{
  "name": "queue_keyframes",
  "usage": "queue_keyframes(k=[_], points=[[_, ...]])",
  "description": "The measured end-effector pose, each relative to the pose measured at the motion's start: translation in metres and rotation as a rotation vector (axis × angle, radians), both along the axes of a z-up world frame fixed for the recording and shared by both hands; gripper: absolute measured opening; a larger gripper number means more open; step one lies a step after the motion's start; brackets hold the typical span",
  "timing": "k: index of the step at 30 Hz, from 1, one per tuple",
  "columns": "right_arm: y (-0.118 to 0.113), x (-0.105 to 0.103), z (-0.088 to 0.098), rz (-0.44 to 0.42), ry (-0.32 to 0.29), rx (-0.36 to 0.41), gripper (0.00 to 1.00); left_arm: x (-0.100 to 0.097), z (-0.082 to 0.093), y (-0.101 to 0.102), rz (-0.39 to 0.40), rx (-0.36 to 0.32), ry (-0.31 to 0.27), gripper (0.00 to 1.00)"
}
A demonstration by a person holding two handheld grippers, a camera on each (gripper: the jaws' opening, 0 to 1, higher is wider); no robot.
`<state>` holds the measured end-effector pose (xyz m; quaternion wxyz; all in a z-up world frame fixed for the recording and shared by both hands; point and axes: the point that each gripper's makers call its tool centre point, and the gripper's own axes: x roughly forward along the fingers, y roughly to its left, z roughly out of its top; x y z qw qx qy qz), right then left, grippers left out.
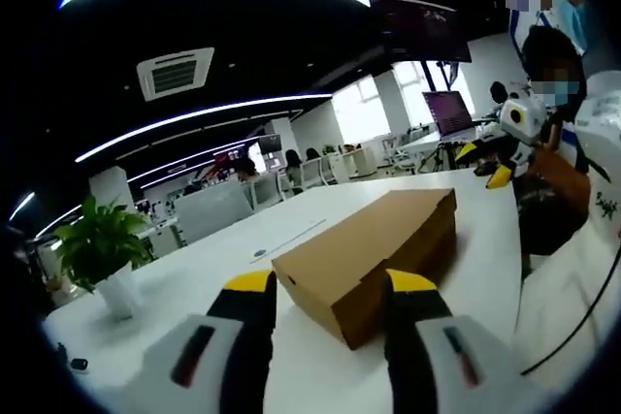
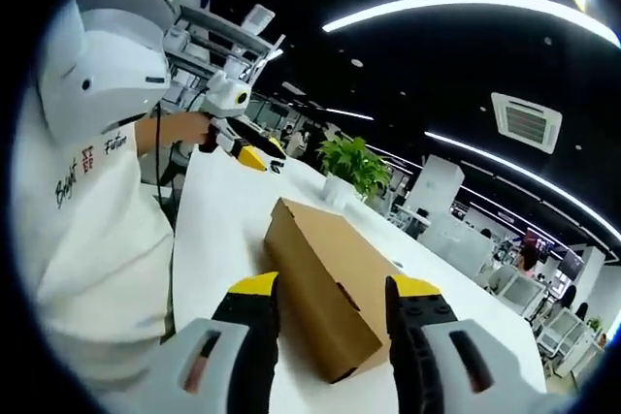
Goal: Operate the shoe box by opening the lid, removing the specified soft item, and placing it in the target area until the item is outside and the box remains undamaged.
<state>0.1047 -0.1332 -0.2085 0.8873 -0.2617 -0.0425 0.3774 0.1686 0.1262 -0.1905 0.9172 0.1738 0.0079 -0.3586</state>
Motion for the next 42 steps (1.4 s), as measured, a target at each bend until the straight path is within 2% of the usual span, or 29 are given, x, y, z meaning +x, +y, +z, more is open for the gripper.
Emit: queue_keyframes(k=[5,8,18,21,24,28,31,34,36,42], points=[[-0.005,0.002,0.005,-0.025,-0.052,-0.018,0.43,0.000,0.001,-0.003,-0.003,0.043,-0.045,0.48],[-0.007,0.005,0.001,-0.042,-0.054,-0.046,0.43,-0.003,0.003,-0.008,-0.015,0.066,-0.073,0.47],[-0.012,0.007,-0.001,-0.058,-0.062,-0.071,0.44,-0.003,0.001,-0.014,-0.026,0.088,-0.080,0.47],[-0.013,0.007,-0.001,-0.064,-0.064,-0.067,0.44,0.001,-0.005,-0.014,-0.003,0.090,-0.055,0.47],[-0.011,0.005,0.000,-0.059,-0.071,-0.072,0.45,0.000,-0.008,-0.016,-0.014,0.076,-0.042,0.48],[-0.011,0.006,0.001,-0.059,-0.074,-0.075,0.46,-0.001,-0.009,-0.021,-0.017,0.120,-0.079,0.49],[-0.012,0.007,0.001,-0.062,-0.075,-0.087,0.46,-0.003,-0.011,-0.032,-0.051,0.116,-0.099,0.49],[-0.009,0.009,-0.002,-0.066,-0.066,-0.087,0.44,-0.006,-0.018,-0.043,-0.109,0.127,-0.082,0.51],[-0.008,0.010,-0.004,-0.069,-0.055,-0.085,0.45,-0.007,-0.022,-0.049,-0.139,0.127,-0.068,0.48],[-0.012,0.010,-0.009,-0.079,-0.059,-0.101,0.45,-0.005,-0.019,-0.044,-0.108,0.186,-0.117,0.51]])
